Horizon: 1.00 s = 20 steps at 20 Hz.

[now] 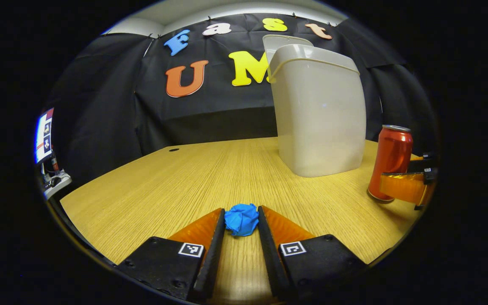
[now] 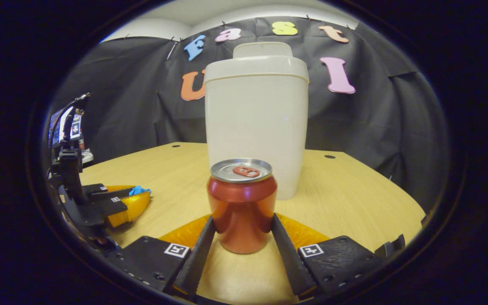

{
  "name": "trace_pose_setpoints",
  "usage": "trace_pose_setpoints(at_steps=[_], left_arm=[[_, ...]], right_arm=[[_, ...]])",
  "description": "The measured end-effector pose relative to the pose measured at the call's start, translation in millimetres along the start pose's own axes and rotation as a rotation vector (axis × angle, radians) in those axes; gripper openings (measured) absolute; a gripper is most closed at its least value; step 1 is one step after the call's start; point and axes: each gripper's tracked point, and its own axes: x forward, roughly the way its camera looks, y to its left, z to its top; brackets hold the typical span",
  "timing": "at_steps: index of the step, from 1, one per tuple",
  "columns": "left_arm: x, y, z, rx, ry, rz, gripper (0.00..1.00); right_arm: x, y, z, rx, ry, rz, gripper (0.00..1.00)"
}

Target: Press the lid of the desktop garbage bin to open it, pick up the crumpled paper on the desktop and throw it into the bin, then pick up the pop can on the desktop and drop it into the bin, and finally close the garbage bin lid.

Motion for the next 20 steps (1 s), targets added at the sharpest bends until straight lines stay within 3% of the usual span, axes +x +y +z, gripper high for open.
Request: trace_pose_setpoints(at_steps=[2,3,5,8,13,20], left_arm=[[2,4,0,-0.024,-0.016,0.012,0.46],[1,2,1,-0.018,-0.021,0.007,0.38],[-6,-7,6,-0.021,-0.040,-0.031,0.36],[-16,-7,31,-0.006,-0.093,-0.024,0.36],[-31,-18,74,0.058,-0.133,-0.020,0.36],[-49,-37,153,0.032,-0.218,-0.023,0.35]], right_arm=[[-3,-1,2,-0.013,-0.019,0.001,0.78],[-5,-2,3,-0.018,-0.027,-0.007,0.77],[-8,-11,9,-0.012,-0.042,-0.034,0.78],[-17,-26,20,-0.007,-0.049,-0.080,0.78],[-38,-48,50,0.034,-0.099,-0.090,0.78],[-64,-69,76,-0.004,-0.170,-0.098,0.78]])
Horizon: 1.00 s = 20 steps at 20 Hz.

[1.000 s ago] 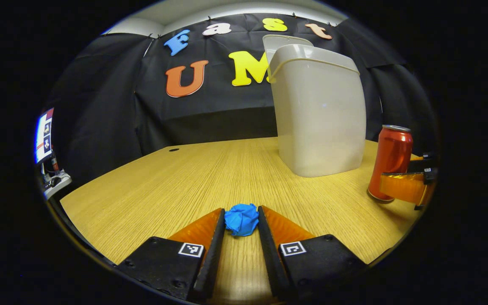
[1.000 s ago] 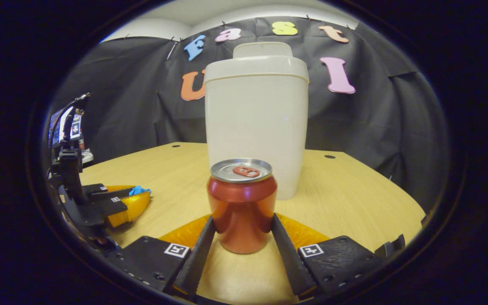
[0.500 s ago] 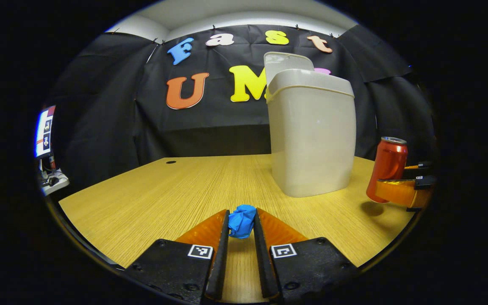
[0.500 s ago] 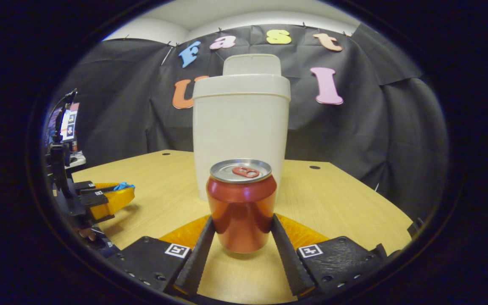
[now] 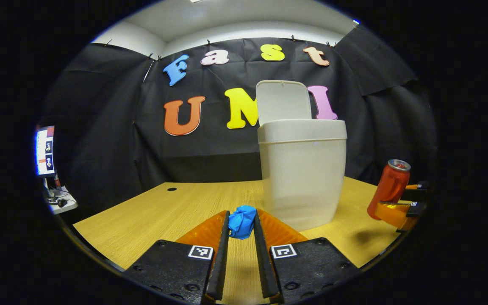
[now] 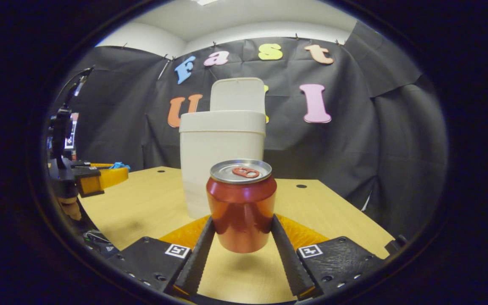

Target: Press the lid of the desktop garbage bin to open it, pick up the crumpled paper on the desktop and throw it into the bin, then pick up the pop can on the desktop and drop it into the bin, and finally close the garbage bin lid.

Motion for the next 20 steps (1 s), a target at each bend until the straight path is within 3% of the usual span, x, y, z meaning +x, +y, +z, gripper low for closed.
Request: trace_pose_setpoints(at_steps=[5,10,11,13,20], left_arm=[[6,3,56,0.017,-0.055,0.028,0.35],[12,-21,113,0.037,-0.129,-0.005,0.35],[13,-27,118,0.035,-0.125,-0.007,0.39],[12,-32,128,0.038,-0.126,0.000,0.35],[9,-65,129,0.046,-0.098,-0.032,0.35]], right_arm=[[-12,-13,39,-0.010,-0.038,0.000,0.77],[-3,-37,85,0.045,-0.021,-0.022,0.77],[-1,-43,94,0.045,-0.020,-0.034,0.77],[4,-55,111,0.033,-0.019,-0.060,0.78],[4,-80,146,0.108,-0.011,-0.053,0.77]])
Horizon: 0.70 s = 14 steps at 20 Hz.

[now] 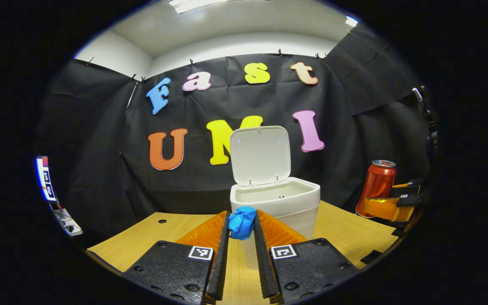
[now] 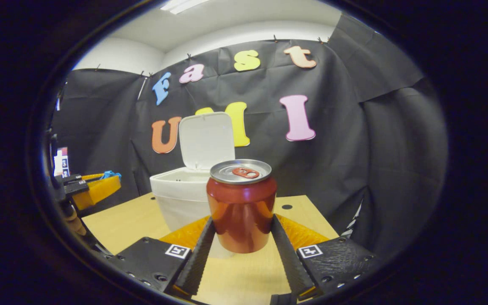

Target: Press the lid of the desktop garbage bin to open it, pick up the crumpled paper on the desktop and throw it into the bin, then pick up the pop can on the desktop and drop it into the bin, and finally close the garbage bin lid.

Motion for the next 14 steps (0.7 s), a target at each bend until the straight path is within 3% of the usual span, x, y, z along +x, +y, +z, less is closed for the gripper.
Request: trace_pose_setpoints(at_steps=[9,14], left_arm=[[19,-1,18,0.022,-0.021,0.011,0.35],[69,-7,31,-0.038,0.000,-0.020,0.35]], right_arm=[[-6,-6,9,0.025,-0.018,-0.003,0.78],[-12,-13,8,0.020,-0.044,-0.003,0.77]])
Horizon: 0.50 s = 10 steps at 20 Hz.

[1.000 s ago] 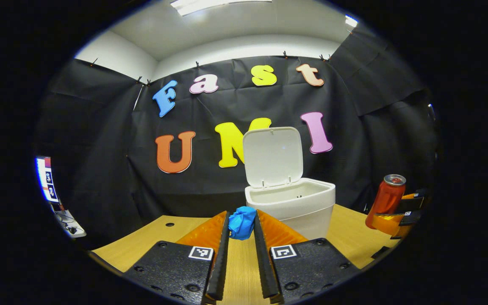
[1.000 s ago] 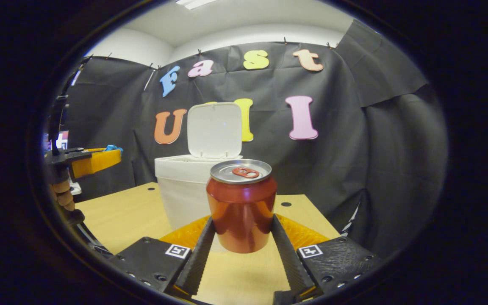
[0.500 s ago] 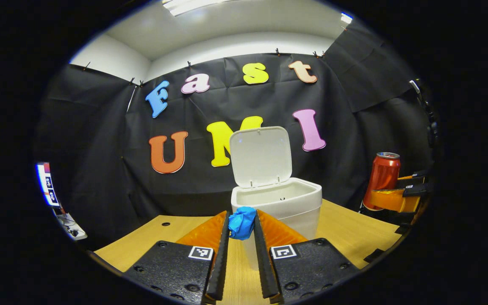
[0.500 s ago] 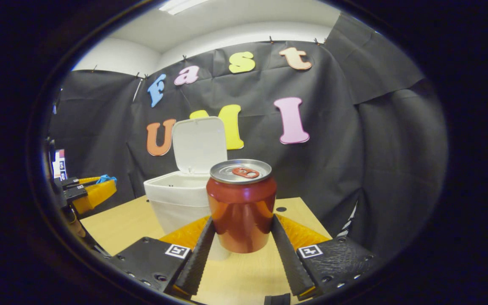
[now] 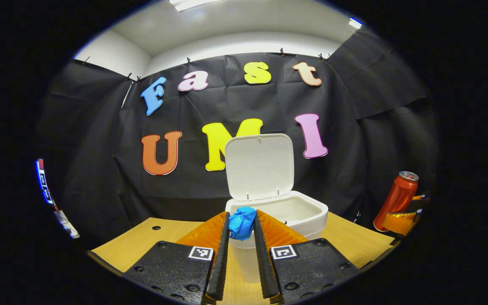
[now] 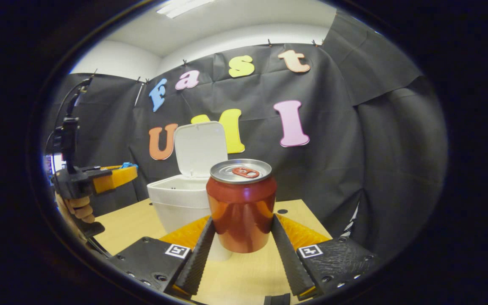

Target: Press the lid of the desktop garbage bin to open it, pick up the crumpled paper on the desktop and throw it into the bin, then pick up the pop can on the desktop and drop it into the bin, and finally close the garbage bin lid.

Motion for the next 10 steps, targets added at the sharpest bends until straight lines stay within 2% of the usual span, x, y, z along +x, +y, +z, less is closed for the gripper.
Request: trace_pose_setpoints(at_steps=[2,3,6,10], left_arm=[[23,-3,2,-0.014,0.008,-0.009,0.31],[36,-6,2,-0.023,0.010,-0.019,0.35],[70,-14,2,-0.028,0.007,-0.035,0.35],[109,-31,-16,-0.096,0.040,-0.092,0.35]], right_arm=[[-1,-1,-6,-0.013,0.006,0.005,0.77],[-1,-1,-9,-0.020,0.008,0.006,0.77],[-1,-4,-18,-0.023,0.022,0.013,0.78],[3,-15,-26,-0.032,0.027,0.002,0.77]])
